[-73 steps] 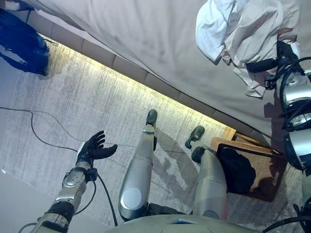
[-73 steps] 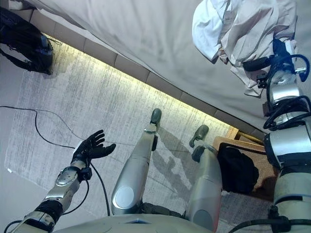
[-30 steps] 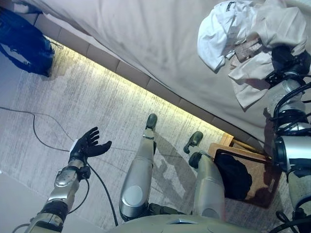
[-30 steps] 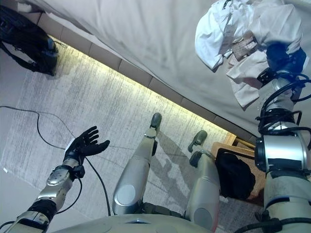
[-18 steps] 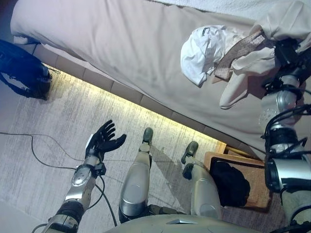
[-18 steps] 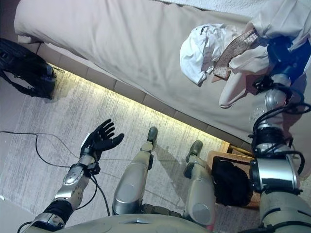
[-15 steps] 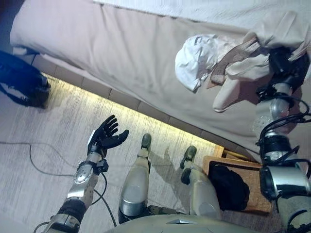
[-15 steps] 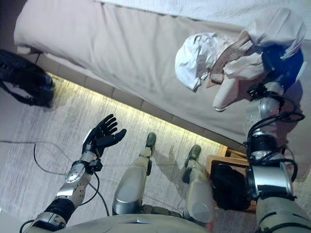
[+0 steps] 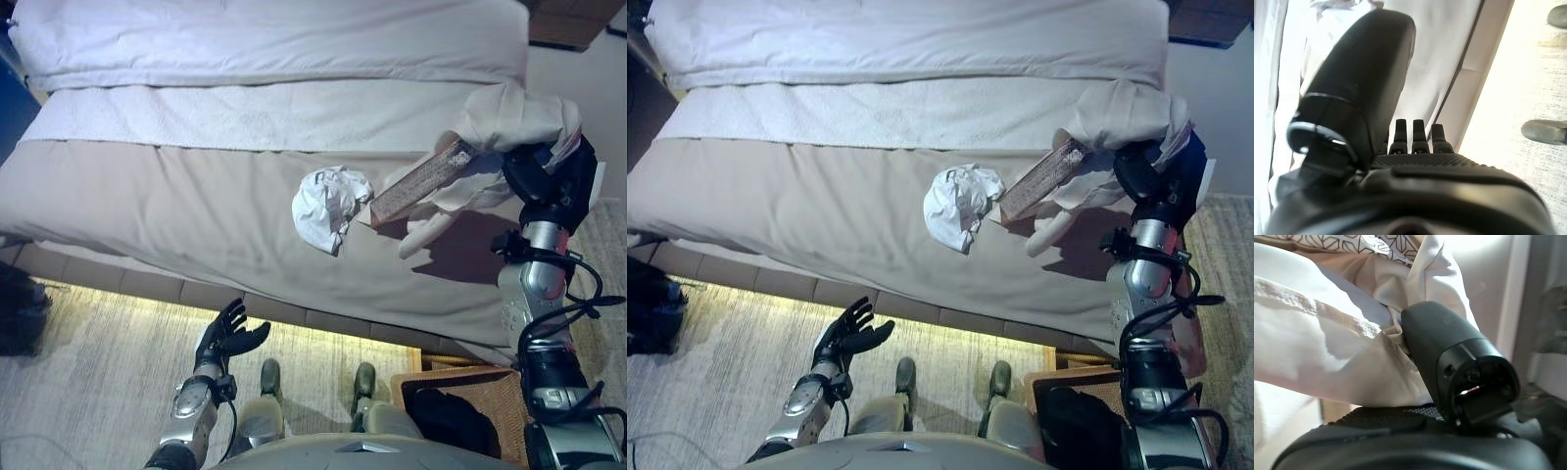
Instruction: Pick up the clothes from the bed and place them into the basket
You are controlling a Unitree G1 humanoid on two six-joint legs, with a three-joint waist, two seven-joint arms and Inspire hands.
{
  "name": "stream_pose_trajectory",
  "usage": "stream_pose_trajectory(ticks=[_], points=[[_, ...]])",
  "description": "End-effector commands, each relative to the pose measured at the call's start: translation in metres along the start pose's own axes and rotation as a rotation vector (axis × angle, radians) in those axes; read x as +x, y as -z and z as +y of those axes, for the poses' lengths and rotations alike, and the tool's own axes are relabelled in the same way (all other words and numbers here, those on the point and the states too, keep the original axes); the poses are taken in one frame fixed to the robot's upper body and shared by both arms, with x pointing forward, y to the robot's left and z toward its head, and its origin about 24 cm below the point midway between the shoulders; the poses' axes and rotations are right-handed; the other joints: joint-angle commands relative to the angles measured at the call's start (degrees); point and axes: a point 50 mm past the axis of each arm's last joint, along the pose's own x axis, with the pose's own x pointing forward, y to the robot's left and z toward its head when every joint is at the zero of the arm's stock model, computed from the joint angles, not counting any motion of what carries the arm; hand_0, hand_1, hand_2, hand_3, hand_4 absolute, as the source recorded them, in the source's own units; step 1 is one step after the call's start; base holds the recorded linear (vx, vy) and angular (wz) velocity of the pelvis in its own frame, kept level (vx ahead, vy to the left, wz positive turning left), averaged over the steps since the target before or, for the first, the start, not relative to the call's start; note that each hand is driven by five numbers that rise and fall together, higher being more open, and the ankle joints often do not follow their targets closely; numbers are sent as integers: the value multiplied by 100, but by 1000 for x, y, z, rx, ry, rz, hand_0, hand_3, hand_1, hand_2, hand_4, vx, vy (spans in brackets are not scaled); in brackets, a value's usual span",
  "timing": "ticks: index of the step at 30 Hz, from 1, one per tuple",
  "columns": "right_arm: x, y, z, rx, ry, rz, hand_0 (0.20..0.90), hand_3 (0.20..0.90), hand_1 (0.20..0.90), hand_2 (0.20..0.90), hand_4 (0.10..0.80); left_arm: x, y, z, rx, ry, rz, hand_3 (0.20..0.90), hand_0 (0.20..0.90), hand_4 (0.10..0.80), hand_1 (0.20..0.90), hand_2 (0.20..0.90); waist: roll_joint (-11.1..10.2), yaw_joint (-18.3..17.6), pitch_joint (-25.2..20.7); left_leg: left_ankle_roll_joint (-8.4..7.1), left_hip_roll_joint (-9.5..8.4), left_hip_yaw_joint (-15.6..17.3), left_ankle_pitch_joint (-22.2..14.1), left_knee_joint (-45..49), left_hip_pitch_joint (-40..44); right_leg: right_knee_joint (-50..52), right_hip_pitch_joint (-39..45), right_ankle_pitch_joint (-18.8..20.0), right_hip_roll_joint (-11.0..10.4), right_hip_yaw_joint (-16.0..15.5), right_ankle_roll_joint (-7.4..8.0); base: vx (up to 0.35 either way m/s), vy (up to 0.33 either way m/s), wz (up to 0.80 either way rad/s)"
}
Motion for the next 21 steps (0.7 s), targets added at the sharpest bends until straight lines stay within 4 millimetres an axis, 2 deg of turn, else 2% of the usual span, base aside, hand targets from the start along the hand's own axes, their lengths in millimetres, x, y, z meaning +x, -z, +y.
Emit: stream_pose_trajectory(ticks=[1,5,11,14,15,17,18,19,21], points=[[4,-58,-11,24,-26,-346,300,200,300,300,100,-8,8,22,53,-68,-2,900,900,800,900,900,-92,-114,-963,99,35,358,-137,16,-97,140,78,-28,-4,181,138,1,53,-3],[5,-76,-13,13,-39,-416,300,200,300,300,100,-9,13,23,59,-77,19,900,900,800,900,900,-113,-180,-1019,90,27,430,-184,13,-4,121,144,-23,-45,173,179,-9,54,-2],[6,-90,-15,23,-31,-472,300,200,300,300,100,-8,15,21,58,-63,27,900,900,800,900,900,-155,-239,-1051,109,-12,539,-268,100,116,163,201,-48,-76,255,195,-8,50,-15],[5,-96,-15,34,-38,-501,300,200,300,300,100,-9,16,18,45,-64,18,900,900,800,900,900,-196,-264,-996,107,-71,587,-451,571,70,228,213,-55,-114,355,167,-31,72,-15],[4,-98,-14,33,-44,-516,300,200,300,300,100,-10,16,18,34,-62,12,900,900,800,900,900,-225,-234,-937,112,-138,423,-577,868,-23,267,216,-49,-134,450,148,-37,96,-28],[6,-98,-6,56,-60,-526,300,200,300,300,100,-13,18,17,14,-58,4,900,900,800,900,900,-247,-66,-812,227,-405,-405,-777,1177,-194,355,181,-4,-133,861,147,-66,151,-32],[8,-98,-2,65,-62,-529,300,200,300,300,100,-14,19,17,7,-55,3,900,900,800,900,900,-228,-16,-780,293,-494,-663,-794,1124,-190,365,158,11,-126,1013,159,-104,189,-54],[11,-96,3,60,-61,-519,300,200,300,300,100,-13,18,15,15,-38,4,900,900,800,900,900,-195,12,-745,360,-542,-711,-779,987,-139,358,129,41,-152,1087,209,-111,181,-110],[13,-92,3,52,-39,-494,300,200,300,300,100,-12,17,15,42,-21,5,900,900,800,900,900,-158,-38,-702,404,-538,-593,-623,735,-78,372,-58,246,-290,1124,361,-127,148,-119]])
